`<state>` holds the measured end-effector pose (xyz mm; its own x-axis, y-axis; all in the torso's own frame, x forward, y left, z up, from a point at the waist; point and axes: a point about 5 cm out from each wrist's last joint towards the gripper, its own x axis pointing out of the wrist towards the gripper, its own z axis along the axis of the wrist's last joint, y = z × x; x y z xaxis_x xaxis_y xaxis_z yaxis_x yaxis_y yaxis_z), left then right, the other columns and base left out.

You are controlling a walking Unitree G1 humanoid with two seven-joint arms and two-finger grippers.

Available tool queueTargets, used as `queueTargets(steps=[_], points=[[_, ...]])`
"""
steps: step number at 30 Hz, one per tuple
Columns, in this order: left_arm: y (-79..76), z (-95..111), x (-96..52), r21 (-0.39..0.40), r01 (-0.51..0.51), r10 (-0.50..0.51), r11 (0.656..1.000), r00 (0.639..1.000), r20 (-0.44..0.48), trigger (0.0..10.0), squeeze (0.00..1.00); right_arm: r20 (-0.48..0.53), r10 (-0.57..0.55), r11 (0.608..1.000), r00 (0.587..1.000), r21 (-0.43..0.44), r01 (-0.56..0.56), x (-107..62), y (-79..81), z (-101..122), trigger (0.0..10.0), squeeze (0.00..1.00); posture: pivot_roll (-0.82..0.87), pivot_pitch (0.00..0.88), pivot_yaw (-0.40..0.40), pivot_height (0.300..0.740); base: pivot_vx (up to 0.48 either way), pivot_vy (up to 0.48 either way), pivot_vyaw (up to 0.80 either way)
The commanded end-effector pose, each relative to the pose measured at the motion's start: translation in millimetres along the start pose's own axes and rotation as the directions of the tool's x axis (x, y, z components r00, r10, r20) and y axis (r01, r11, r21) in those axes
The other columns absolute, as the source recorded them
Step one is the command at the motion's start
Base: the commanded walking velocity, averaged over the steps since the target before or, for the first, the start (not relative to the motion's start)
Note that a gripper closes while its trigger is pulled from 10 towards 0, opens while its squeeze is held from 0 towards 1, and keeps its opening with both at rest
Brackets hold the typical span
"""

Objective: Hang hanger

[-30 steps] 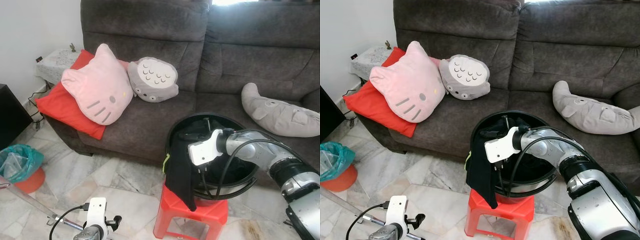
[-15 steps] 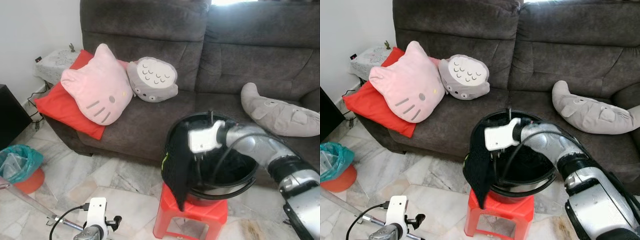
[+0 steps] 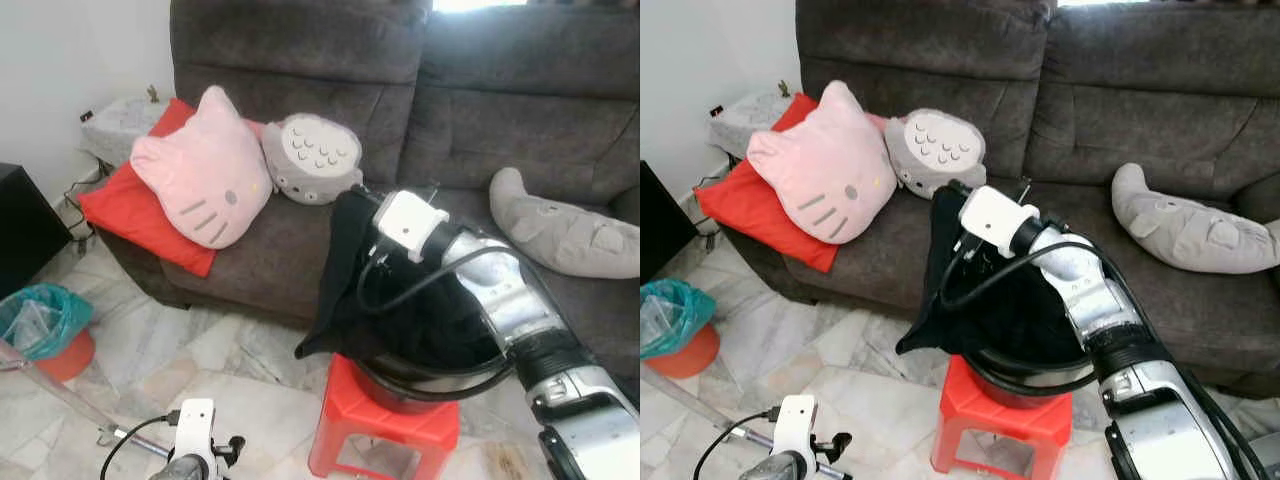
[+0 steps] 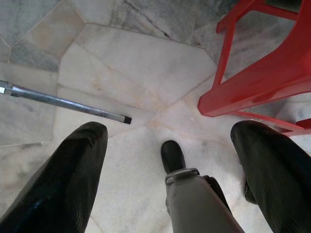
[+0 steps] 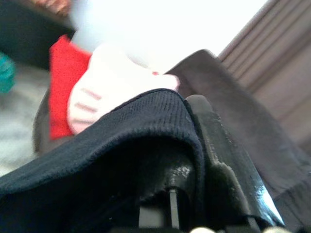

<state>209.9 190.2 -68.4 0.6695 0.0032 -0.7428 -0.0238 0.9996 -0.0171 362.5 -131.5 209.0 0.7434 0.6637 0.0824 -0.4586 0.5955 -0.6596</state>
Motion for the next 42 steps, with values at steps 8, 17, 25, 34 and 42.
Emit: queueTargets(steps=[8, 17, 25, 34, 42], points=[[8.0, -9.1, -2.9, -0.001, -0.015, 0.015, 1.000, 0.999, -0.031, 10.0, 0.00, -0.048, -0.245, 0.951, 0.968, 0.181, 0.250, -19.7, 6.7, 2.1, 10.0, 0.00, -0.16, 0.000, 0.039, 0.740, 0.000, 0.000, 0.00], [14.2, -13.3, -5.3, 0.019, -0.010, 0.011, 1.000, 0.999, -0.033, 10.0, 0.00, -0.136, -0.589, 0.769, 0.797, 0.211, 0.604, -63.6, 26.3, 0.6, 10.0, 0.00, -0.18, 0.004, 0.079, 0.740, 0.000, 0.000, 0.00], [17.6, -13.6, -6.3, 0.035, -0.008, 0.009, 0.999, 1.000, -0.028, 10.0, 0.00, -0.197, -0.520, 0.791, 0.831, 0.256, 0.555, -55.9, 59.2, 1.8, 10.0, 0.00, -0.17, 0.009, 0.090, 0.740, 0.000, 0.000, 0.00], [18.2, -13.9, -6.5, 0.042, -0.008, 0.009, 0.999, 1.000, -0.030, 10.0, 0.00, -0.199, -0.517, 0.787, 0.832, 0.272, 0.554, -52.5, 63.1, 3.8, 10.0, 0.00, -0.16, 0.010, 0.091, 0.740, 0.000, 0.000, 0.00], [18.2, -13.9, -6.5, 0.042, -0.008, 0.009, 0.999, 1.000, -0.030, 10.0, 0.00, -0.199, -0.517, 0.787, 0.832, 0.272, 0.554, -52.5, 63.1, 3.8, 10.0, 0.00, -0.16, 0.010, 0.091, 0.740, 0.000, 0.000, 0.00]])
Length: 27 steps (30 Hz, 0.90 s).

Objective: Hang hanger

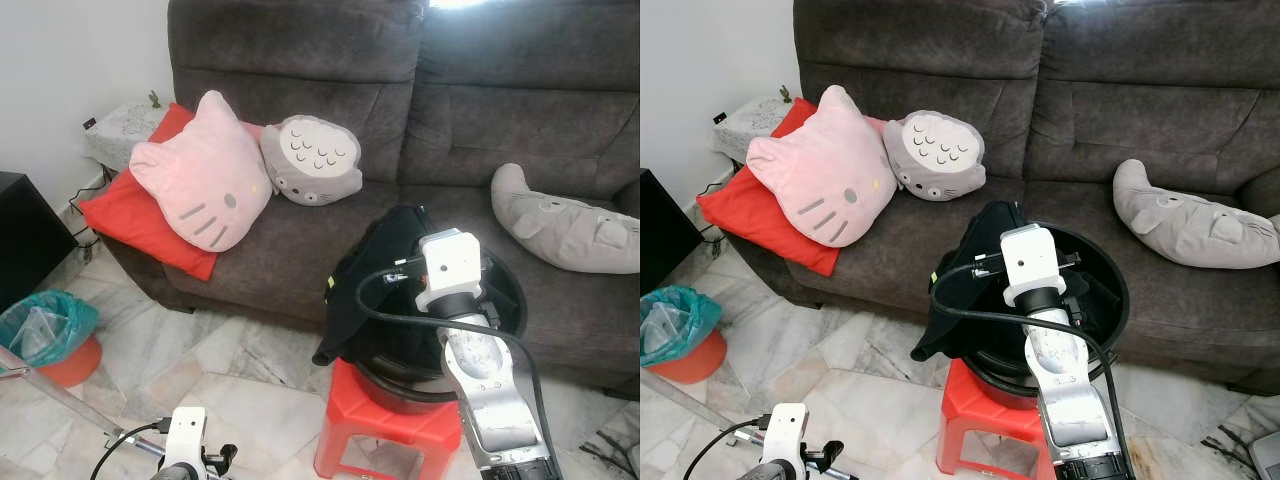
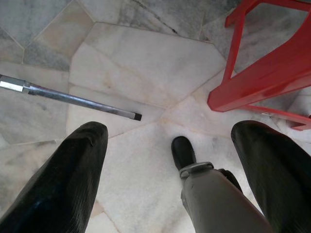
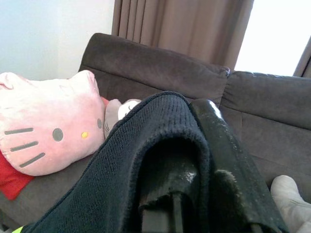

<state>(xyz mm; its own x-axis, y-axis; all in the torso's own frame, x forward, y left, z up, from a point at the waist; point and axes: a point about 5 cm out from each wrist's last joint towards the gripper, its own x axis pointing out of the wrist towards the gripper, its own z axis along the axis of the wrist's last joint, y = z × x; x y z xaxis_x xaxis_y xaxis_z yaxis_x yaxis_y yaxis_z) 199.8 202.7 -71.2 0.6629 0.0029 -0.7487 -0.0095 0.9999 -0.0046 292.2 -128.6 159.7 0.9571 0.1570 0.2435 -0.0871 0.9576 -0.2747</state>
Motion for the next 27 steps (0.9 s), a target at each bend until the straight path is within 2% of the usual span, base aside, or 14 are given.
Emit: queueTargets(steps=[1, 16, 17, 19, 27], points=[[5.3, -5.0, -1.9, 0.023, -0.008, 0.009, 1.000, 1.000, -0.021, 10.0, 0.00, 0.017, -0.007, 1.000, 1.000, 0.003, 0.007, 2.2, -0.3, 6.0, 10.0, 0.00, -0.16, 0.010, 0.091, 0.740, 0.000, 0.000, 0.00], [5.8, -5.4, -2.1, 0.026, -0.008, 0.008, 1.000, 1.000, -0.022, 10.0, 0.00, 0.013, -0.015, 1.000, 1.000, 0.005, 0.015, 1.4, 2.2, 7.9, 10.0, 0.00, -0.16, 0.012, 0.092, 0.740, 0.000, 0.000, 0.00], [2.4, -5.8, -1.4, 0.023, -0.003, 0.004, 1.000, 1.000, -0.028, 10.0, 0.00, 0.011, -0.040, 0.999, 0.999, 0.016, 0.040, 6.9, -1.2, 9.2, 10.0, 0.00, -0.13, 0.000, 0.054, 0.740, -0.405, 0.000, 0.00], [-2.7, -6.5, -0.5, 0.015, 0.003, -0.002, 1.000, 0.999, -0.037, 10.0, 0.00, 0.010, -0.078, 0.996, 0.997, 0.033, 0.078, 16.0, -8.1, 11.0, 10.0, 0.00, -0.13, 0.000, 0.055, 0.740, -0.405, 0.000, 0.00], [0.8, -8.3, -1.7, 0.014, -0.001, 0.002, 1.000, 0.999, -0.037, 10.0, 0.00, 0.014, -0.089, 0.996, 0.996, 0.030, 0.088, 16.8, -8.9, 11.5, 10.0, 0.00, -0.13, 0.000, 0.060, 0.740, -0.433, 0.000, 0.00]])
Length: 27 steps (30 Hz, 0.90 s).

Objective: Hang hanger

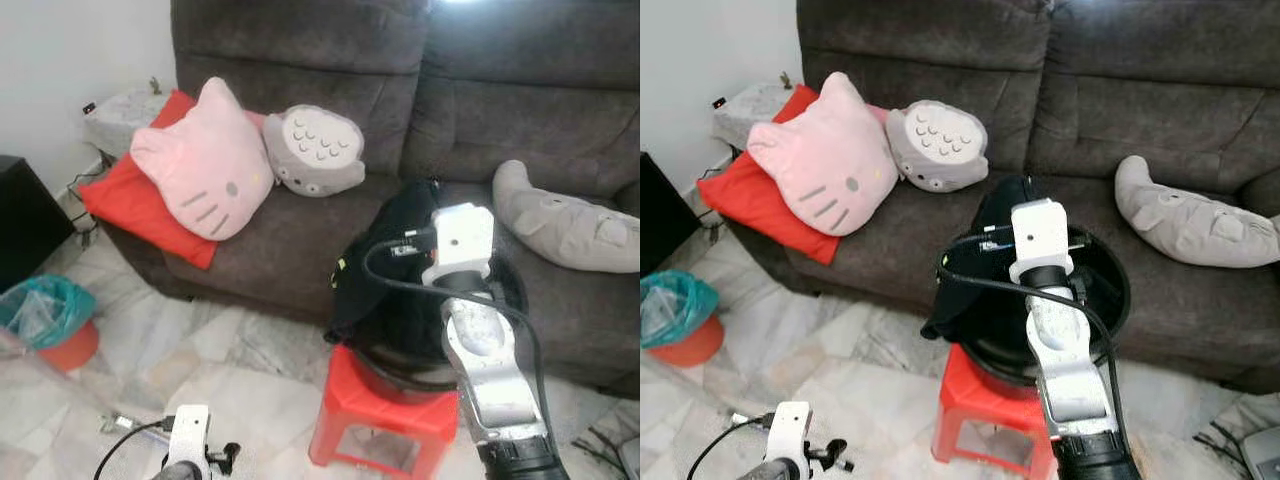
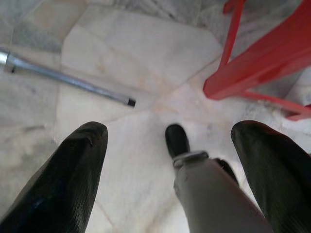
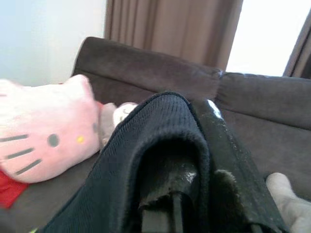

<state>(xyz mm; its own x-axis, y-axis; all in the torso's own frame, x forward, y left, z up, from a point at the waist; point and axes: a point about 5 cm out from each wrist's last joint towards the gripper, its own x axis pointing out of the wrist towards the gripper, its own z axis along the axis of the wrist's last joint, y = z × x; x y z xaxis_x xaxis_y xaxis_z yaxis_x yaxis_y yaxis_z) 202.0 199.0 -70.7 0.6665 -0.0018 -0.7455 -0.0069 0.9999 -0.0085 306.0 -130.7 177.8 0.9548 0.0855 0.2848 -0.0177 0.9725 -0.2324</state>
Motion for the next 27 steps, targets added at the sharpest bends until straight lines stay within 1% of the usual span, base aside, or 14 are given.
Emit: queueTargets(steps=[1, 9, 22, 27], points=[[4.5, -10.2, -2.8, 0.014, -0.006, 0.006, 1.000, 0.999, -0.042, 10.0, 0.00, -0.007, -0.009, 1.000, 1.000, 0.006, 0.009, -0.4, -0.7, -1.0, 10.0, 0.00, -0.13, 0.000, 0.060, 0.740, -0.472, 0.000, 0.00], [9.0, -7.0, -2.7, 0.011, -0.017, 0.018, 1.000, 0.999, -0.035, 10.0, 0.00, -0.009, -0.016, 1.000, 1.000, 0.004, 0.017, 1.7, -0.3, -0.6, 10.0, 0.00, -0.13, 0.000, 0.067, 0.740, -0.475, 0.000, 0.00], [10.3, -8.0, -3.2, 0.010, -0.020, 0.020, 1.000, 0.999, -0.036, 10.0, 0.00, -0.007, -0.026, 1.000, 1.000, -0.002, 0.026, 2.4, -1.7, -0.1, 10.0, 0.00, -0.13, 0.008, 0.068, 0.740, -0.472, 0.000, 0.00], [9.5, -7.5, -3.0, 0.010, -0.020, 0.020, 1.000, 0.999, -0.034, 10.0, 0.00, -0.010, -0.037, 0.999, 0.999, -0.018, 0.037, 3.9, -8.0, -2.1, 10.0, 0.00, -0.12, 0.013, 0.068, 0.740, -0.469, 0.000, 0.00]])
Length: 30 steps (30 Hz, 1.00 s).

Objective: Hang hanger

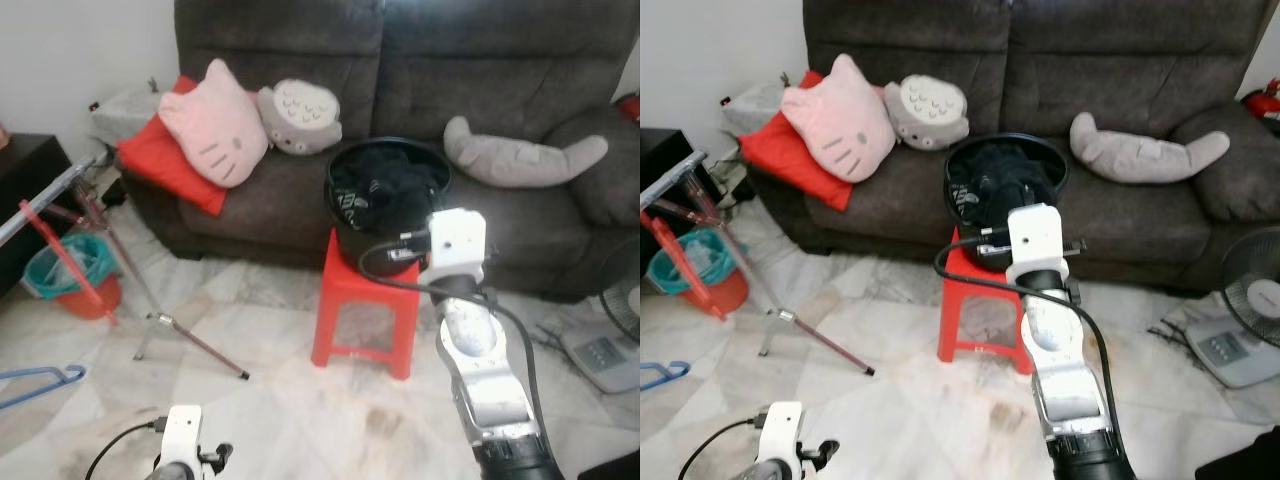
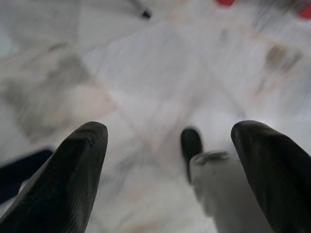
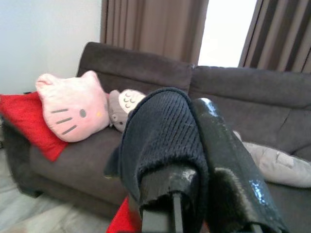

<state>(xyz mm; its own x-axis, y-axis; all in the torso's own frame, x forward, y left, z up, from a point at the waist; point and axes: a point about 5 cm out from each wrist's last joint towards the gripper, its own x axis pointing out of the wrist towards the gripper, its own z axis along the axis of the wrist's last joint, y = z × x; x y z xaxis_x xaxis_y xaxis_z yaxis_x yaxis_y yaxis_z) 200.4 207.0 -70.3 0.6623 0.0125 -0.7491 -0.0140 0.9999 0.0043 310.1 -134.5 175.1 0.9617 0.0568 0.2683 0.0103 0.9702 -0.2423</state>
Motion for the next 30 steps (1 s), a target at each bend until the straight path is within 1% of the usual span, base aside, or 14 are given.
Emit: queueTargets(steps=[1, 5, 8, 13, 17, 18, 19, 20, 22, 24, 25, 26, 28, 30], points=[[0.8, -6.1, -1.2, 0.008, -0.004, 0.004, 1.000, 1.000, -0.026, 10.0, 0.00, 0.015, -0.015, 1.000, 1.000, -0.003, 0.015, 2.2, -6.7, 2.8, 10.0, 0.00, -0.13, 0.013, 0.069, 0.740, -0.424, 0.000, 0.00], [0.4, -5.3, -1.0, 0.011, -0.004, 0.004, 1.000, 1.000, -0.023, 10.0, 0.00, 0.017, -0.017, 1.000, 1.000, -0.012, 0.017, 3.0, -8.4, 2.6, 10.0, 0.00, -0.13, 0.013, 0.069, 0.740, -0.345, 0.000, 0.00], [0.7, -4.5, -0.9, 0.016, -0.006, 0.007, 1.000, 1.000, -0.020, 10.0, 0.00, -0.008, -0.022, 0.999, 1.000, -0.026, 0.022, 2.8, -12.9, -4.7, 10.0, 0.00, -0.12, 0.014, 0.070, 0.740, 0.000, 0.000, 0.00], [2.9, -4.0, -1.2, 0.021, -0.011, 0.011, 1.000, 1.000, -0.018, 10.0, 0.00, -0.155, -0.003, 1.000, 0.988, -0.017, 0.000, -2.9, -17.9, -36.7, 10.0, 0.00, -0.12, 0.015, 0.071, 0.740, 0.000, 0.000, 0.00], [2.9, -3.7, -1.1, 0.024, -0.009, 0.010, 1.000, 1.000, -0.017, 10.0, 0.00, -0.298, 0.000, 1.000, 0.954, -0.008, -0.003, -12.5, -21.0, -68.9, 10.0, 0.00, -0.12, 0.016, 0.077, 0.740, 0.000, 0.000, 0.00], [2.9, -3.7, -1.1, 0.024, -0.009, 0.010, 1.000, 1.000, -0.017, 10.0, 0.00, -0.298, 0.000, 1.000, 0.954, -0.008, -0.003, -12.5, -21.0, -68.9, 10.0, 0.00, -0.12, 0.016, 0.077, 0.740, 0.000, 0.000, 0.00], [2.2, -3.4, -0.9, 0.026, -0.009, 0.009, 1.000, 1.000, -0.016, 10.0, 0.00, -0.408, -0.008, 1.000, 0.913, -0.001, 0.008, -23.0, -24.4, -93.9, 10.0, 0.00, -0.12, 0.016, 0.077, 0.740, 0.000, 0.000, 0.00], [2.2, -3.4, -0.9, 0.026, -0.009, 0.009, 1.000, 1.000, -0.016, 10.0, 0.00, -0.408, -0.008, 1.000, 0.913, -0.001, 0.008, -23.0, -24.4, -93.9, 10.0, 0.00, -0.12, 0.016, 0.077, 0.740, 0.000, 0.000, 0.00], [1.6, -3.1, -0.8, 0.027, -0.008, 0.008, 1.000, 1.000, -0.015, 10.0, 0.00, -0.482, -0.013, 1.000, 0.876, 0.006, 0.018, -33.0, -27.3, -112.3, 10.0, 0.00, -0.11, 0.016, 0.075, 0.740, 0.000, 0.000, 0.00], [1.4, -3.0, -0.7, 0.025, -0.009, 0.009, 1.000, 1.000, -0.013, 10.0, 0.00, -0.560, -0.040, 0.997, 0.827, 0.038, 0.074, -46.9, -32.9, -132.8, 10.0, 0.00, -0.10, 0.016, 0.074, 0.740, 0.000, 0.000, 0.00], [1.4, -3.0, -0.7, 0.025, -0.009, 0.009, 1.000, 1.000, -0.013, 10.0, 0.00, -0.560, -0.040, 0.997, 0.827, 0.038, 0.074, -46.9, -32.9, -132.8, 10.0, 0.00, -0.10, 0.016, 0.074, 0.740, 0.000, 0.000, 0.00], [1.7, -3.4, -0.9, 0.024, -0.011, 0.012, 1.000, 1.000, -0.013, 10.0, 0.00, -0.609, -0.056, 0.992, 0.791, 0.057, 0.115, -58.4, -36.2, -145.8, 10.0, 0.00, -0.10, 0.016, 0.073, 0.740, 0.000, 0.000, 0.00], [2.8, -3.6, -1.2, 0.021, -0.013, 0.013, 1.000, 1.000, -0.011, 10.0, 0.00, -0.627, -0.069, 0.984, 0.776, 0.084, 0.156, -63.1, -37.3, -149.9, 10.0, 0.00, -0.09, 0.014, 0.078, 0.740, 0.000, 0.000, 0.00], [5.8, -2.4, -1.7, 0.004, -0.018, 0.018, 1.000, 1.000, 0.002, 10.0, 0.00, -0.625, -0.071, 0.980, 0.777, 0.102, 0.172, -63.3, -36.6, -150.1, 10.0, 0.00, -0.09, 0.010, 0.087, 0.740, 0.000, 0.000, 0.00]])
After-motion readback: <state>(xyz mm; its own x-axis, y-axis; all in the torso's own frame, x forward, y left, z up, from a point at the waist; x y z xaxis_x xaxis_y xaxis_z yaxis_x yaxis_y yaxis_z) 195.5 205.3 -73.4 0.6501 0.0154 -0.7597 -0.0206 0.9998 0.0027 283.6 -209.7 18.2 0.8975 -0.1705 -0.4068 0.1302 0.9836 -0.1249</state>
